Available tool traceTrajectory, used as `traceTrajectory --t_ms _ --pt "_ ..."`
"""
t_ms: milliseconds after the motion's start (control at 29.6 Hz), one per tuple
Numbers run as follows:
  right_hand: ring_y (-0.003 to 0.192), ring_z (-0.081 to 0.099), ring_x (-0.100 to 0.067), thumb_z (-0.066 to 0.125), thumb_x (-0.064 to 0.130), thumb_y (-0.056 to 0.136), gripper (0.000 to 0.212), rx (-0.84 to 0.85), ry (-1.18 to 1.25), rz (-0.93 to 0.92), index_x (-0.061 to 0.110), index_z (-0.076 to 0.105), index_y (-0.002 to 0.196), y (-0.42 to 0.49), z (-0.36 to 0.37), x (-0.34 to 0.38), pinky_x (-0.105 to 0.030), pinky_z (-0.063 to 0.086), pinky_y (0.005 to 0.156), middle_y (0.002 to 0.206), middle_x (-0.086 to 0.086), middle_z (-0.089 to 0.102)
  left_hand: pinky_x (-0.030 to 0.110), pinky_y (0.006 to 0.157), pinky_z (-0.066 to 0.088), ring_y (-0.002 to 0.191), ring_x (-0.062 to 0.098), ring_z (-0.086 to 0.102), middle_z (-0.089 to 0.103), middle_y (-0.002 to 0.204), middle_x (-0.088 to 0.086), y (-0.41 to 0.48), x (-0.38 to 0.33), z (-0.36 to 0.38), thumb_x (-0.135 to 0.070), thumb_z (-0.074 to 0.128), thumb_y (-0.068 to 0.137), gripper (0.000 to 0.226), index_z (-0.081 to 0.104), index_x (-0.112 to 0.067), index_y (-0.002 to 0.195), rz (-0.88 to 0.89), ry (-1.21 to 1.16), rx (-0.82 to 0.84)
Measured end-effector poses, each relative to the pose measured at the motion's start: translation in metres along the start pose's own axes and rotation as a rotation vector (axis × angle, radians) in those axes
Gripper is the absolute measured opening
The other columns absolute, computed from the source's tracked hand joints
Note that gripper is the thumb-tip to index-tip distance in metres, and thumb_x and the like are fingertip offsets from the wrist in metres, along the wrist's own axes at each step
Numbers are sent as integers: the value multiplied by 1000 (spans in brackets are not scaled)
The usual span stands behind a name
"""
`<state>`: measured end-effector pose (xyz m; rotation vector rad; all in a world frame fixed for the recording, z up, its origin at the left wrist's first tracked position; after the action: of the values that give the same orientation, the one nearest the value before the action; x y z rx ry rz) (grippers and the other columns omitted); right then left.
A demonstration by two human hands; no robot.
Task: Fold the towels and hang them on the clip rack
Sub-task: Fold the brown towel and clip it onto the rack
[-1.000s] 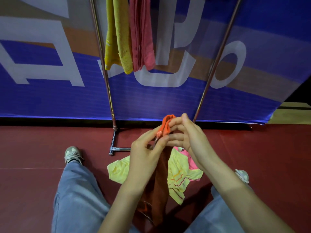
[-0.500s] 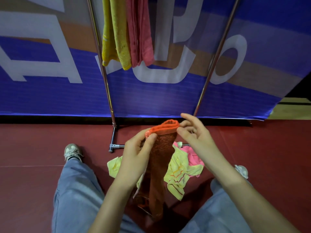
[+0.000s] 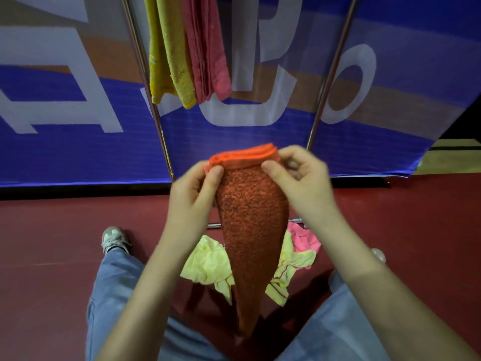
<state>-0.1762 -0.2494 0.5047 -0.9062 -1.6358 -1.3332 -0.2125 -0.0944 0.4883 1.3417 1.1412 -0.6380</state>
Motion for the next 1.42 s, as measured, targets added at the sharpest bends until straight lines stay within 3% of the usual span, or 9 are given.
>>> traceTrajectory --t_ms 101,237,575,710,811,1014,1082,1251,1420 --pt "55 54 7 66 3 77 28 -51 -68 87 26 55 64 0 3 -18 -6 42 58 64 8 58 5 51 37 54 -6 47 48 63 -3 0 16 7 -7 47 91 25 56 -20 71 -66 68 1" --pt "64 57 3 67 7 78 27 -49 -61 -56 30 58 67 15 -6 8 -10 46 63 68 11 60 15 51 33 56 1 39 43 63 2 18 -2 0 -23 45 86 24 60 -6 79 19 39 -26" --pt "68 60 5 62 4 81 23 -119 77 43 27 63 75 5 -16 -14 -11 46 69 68 13 66 9 52 32 54 -4 43 52 57 -18 17 -10 10 -38 50 82 12 53 -34 71 100 120 47" --pt "70 62 5 61 4 81 25 -73 82 53 28 65 75 3 -15 -17 -10 47 69 66 19 69 14 59 39 62 0 48 57 66 -10 19 -10 11 -45 56 74 15 59 -31 79 3 68 157" --pt "69 62 6 62 3 80 25 -56 120 55 26 65 74 2 -11 -15 -9 48 69 64 18 68 8 64 44 68 -5 58 67 72 -21 28 -17 7 -37 63 71 10 63 -33 80 14 134 232" --pt "75 62 9 56 -3 82 29 155 172 212 26 62 85 -16 2 -42 -9 48 73 75 19 69 7 58 42 61 -5 55 65 66 -19 31 -25 -5 -28 61 73 4 63 -27 76 33 108 210" --pt "71 61 7 58 -2 83 29 191 86 244 26 64 81 -24 3 -54 -12 49 73 78 14 68 9 58 44 63 -3 58 66 68 -17 32 -23 -6 -36 63 69 11 63 -28 77 -15 213 269" --pt "72 60 2 59 5 84 23 264 30 207 26 65 78 -24 9 -49 -17 48 72 78 5 66 38 86 52 94 11 63 67 103 -5 42 -24 -3 -74 59 44 78 57 -35 112 -192 639 514" --pt "70 60 5 57 5 85 22 256 77 185 25 63 79 -19 10 -44 -14 48 70 76 9 65 36 70 50 75 20 64 69 83 10 58 -49 2 -35 69 75 26 68 -12 88 -49 619 511"
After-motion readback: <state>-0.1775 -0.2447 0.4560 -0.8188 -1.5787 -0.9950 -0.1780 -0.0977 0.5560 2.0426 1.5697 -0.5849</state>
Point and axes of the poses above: each hand's wrist, its own y-axis towards the middle knuckle, its own z-axis out of the palm, x = y × z, the point moved 4 cm from there along y, towards the middle knuckle
